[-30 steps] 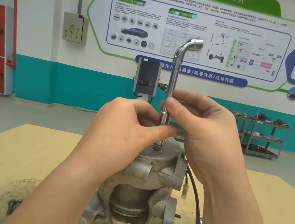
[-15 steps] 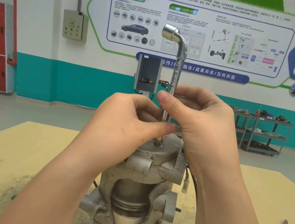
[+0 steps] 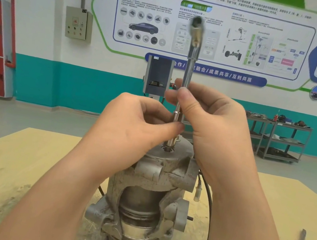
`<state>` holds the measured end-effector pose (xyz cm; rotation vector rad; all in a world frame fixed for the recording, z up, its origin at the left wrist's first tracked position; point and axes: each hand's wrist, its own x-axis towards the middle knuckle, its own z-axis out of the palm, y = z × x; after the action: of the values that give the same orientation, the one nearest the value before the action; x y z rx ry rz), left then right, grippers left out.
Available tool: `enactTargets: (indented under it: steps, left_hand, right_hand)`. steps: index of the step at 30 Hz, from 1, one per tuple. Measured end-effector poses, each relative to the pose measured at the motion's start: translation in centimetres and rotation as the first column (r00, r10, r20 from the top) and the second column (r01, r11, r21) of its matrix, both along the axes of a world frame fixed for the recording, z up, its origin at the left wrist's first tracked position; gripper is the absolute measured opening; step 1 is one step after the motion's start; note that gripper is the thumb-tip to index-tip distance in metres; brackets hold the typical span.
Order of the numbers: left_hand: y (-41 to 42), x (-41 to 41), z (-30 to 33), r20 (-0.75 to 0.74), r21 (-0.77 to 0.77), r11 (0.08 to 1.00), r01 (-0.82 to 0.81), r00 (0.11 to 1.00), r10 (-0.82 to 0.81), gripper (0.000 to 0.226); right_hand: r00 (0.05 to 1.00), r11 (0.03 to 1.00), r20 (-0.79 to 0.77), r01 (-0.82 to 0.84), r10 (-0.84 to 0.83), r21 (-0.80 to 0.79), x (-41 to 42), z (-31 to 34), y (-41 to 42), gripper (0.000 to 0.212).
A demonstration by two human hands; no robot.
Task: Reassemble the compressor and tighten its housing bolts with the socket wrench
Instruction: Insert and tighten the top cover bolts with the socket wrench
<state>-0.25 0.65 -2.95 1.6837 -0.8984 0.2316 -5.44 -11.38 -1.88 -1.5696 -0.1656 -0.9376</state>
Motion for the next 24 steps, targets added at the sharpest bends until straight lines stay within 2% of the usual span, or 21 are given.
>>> enactTargets:
  steps: [5,8,11,14,19,22,24]
  left_hand:
    - [-0.01,-0.15,-0.03,0.007,0.037,0.998,0.043,0.999,-0.043,0.015]
    - [-0.22,0.00,-0.19,0.031,0.002,1.000,-0.009,0.999,0.008,0.018]
    - [-0.10,0.18,-0.22,0.035,0.042,0.999,-0.005,0.999,0.003,0.014]
    - [-0.13,0.11,-0.28,0.042,0.093,0.995,0.031,0.998,-0.036,0.022]
    - [-0.39,0.03,-0.37,0.048,-0.035,0.999,-0.010,0.999,0.012,0.019]
    - [-0.52,0.17,-0.48,0.088,-0.027,0.998,-0.050,0.995,0.052,0.017]
    - [-0.58,0.14,-0.53,0.110,0.011,0.999,-0.045,0.993,0.044,0.024]
  right_hand:
    - [0.999,0.998,0.046,-0.005,0.002,0.057,-0.14,-0.07,0.00,0.011]
    - [0.996,0.996,0.066,0.057,-0.062,0.074,0.02,-0.12,-0.20,0.015]
    - [0.999,0.999,0.021,-0.030,0.029,0.030,-0.16,-0.03,-0.34,0.015]
    - [0.998,0.997,0.007,-0.062,0.062,0.034,-0.26,-0.10,-0.41,0.017]
    - [0.999,0.997,0.037,0.017,-0.020,0.075,-0.01,-0.15,-0.38,0.021]
    - [0.999,0.998,0.010,-0.048,0.047,0.046,0.01,-0.07,-0.14,0.019]
    - [0.997,0.996,0.013,-0.071,0.070,0.059,-0.05,-0.04,0.00,0.021]
